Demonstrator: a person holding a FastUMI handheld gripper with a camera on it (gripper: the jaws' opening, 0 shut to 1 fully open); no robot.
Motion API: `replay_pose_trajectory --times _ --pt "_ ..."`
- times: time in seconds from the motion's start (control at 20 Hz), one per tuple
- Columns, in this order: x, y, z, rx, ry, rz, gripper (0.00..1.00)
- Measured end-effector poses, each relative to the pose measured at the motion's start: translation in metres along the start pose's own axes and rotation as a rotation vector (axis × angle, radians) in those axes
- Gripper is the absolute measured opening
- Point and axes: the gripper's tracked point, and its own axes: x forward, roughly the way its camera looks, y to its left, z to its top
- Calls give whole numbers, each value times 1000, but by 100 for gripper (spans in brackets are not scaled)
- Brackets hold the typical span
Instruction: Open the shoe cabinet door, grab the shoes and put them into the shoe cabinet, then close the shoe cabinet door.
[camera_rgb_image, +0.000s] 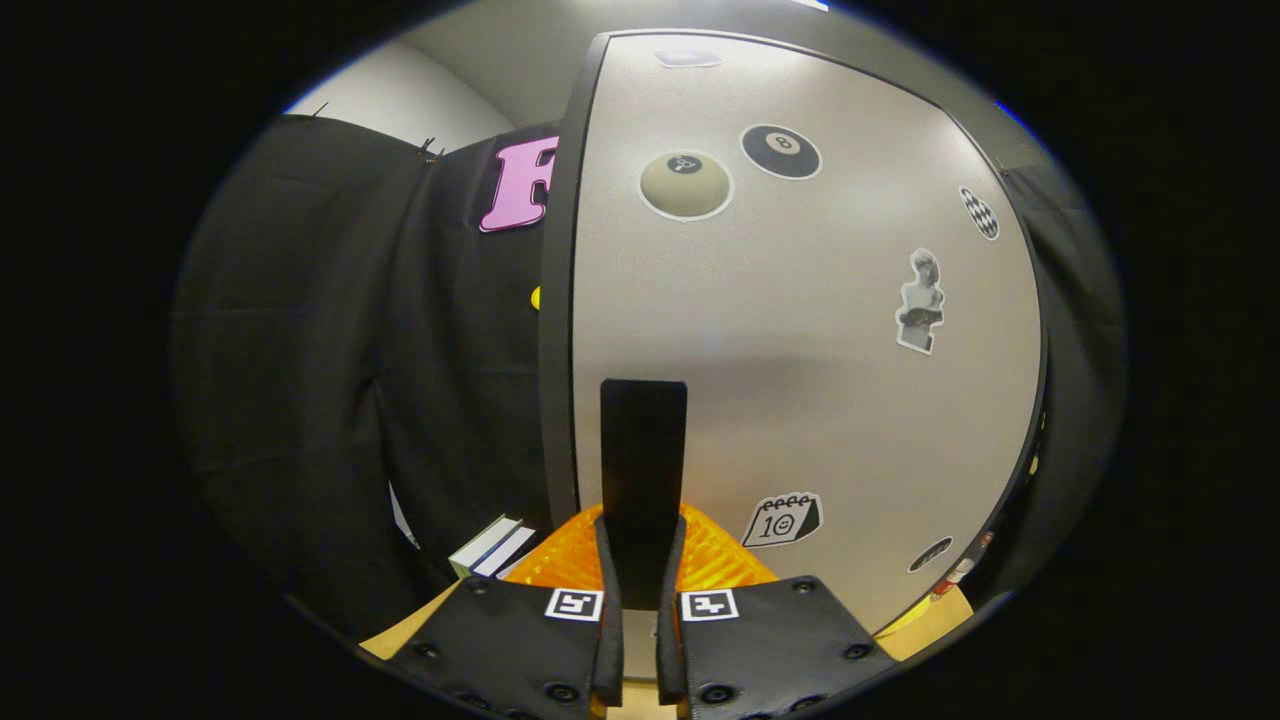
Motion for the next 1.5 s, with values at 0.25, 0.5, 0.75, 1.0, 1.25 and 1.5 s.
replay_pose_trajectory --times 0.25,0.5,0.75,1.0,1.25,1.5 --pt "-11 -1 0 -21 3 43 11" --pt "-27 -4 -3 -29 -3 70 11" --pt "-46 -9 -6 -34 -15 77 11" --pt "-70 -17 -7 -34 -40 85 11" --pt "-93 -30 -10 -35 -44 88 11" --pt "-114 -48 -11 -38 -45 63 11"
